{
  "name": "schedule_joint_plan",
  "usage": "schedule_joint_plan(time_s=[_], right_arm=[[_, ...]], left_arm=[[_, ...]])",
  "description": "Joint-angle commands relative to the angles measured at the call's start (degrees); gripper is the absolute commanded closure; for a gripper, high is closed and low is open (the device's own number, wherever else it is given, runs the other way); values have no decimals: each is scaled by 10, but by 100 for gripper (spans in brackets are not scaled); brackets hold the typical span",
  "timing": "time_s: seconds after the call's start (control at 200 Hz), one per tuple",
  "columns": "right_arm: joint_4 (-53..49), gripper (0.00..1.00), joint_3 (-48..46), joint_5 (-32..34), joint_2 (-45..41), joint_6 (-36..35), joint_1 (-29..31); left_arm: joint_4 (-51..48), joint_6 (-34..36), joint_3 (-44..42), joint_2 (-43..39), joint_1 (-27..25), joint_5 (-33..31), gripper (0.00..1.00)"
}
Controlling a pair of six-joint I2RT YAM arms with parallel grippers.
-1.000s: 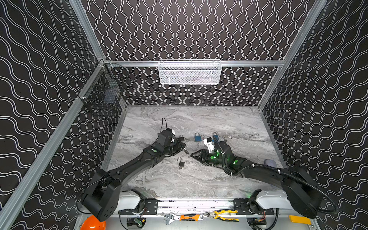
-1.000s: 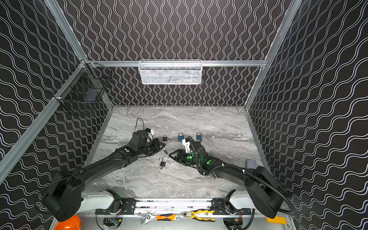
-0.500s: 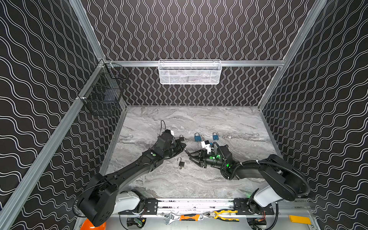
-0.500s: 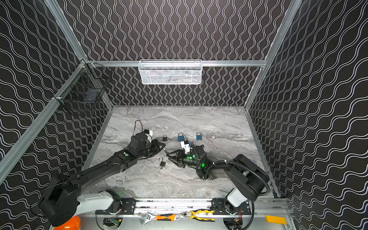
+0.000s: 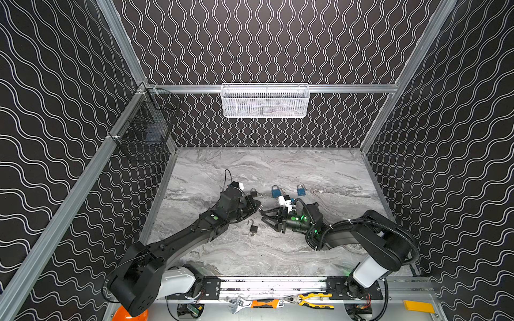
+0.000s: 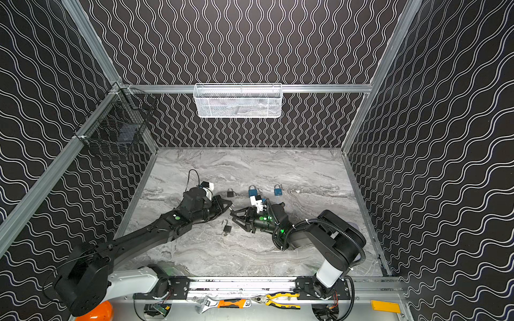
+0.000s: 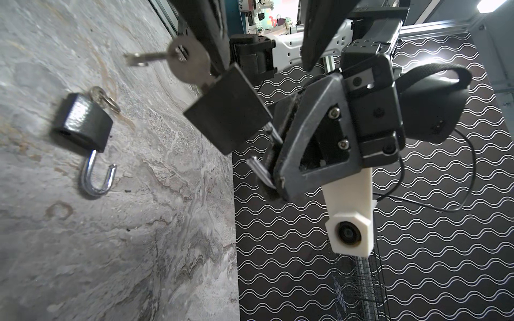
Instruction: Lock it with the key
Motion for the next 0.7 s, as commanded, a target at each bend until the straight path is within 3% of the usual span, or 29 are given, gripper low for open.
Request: schedule_joint_plan(time_s=[0.0, 0.696], right_arm=[[12, 55, 8, 12, 3, -6, -2], [61, 53, -2, 22, 40, 17, -18]], left_arm=[[44, -12, -4, -3, 0, 14, 100], [74, -29, -12, -8, 0, 32, 100]])
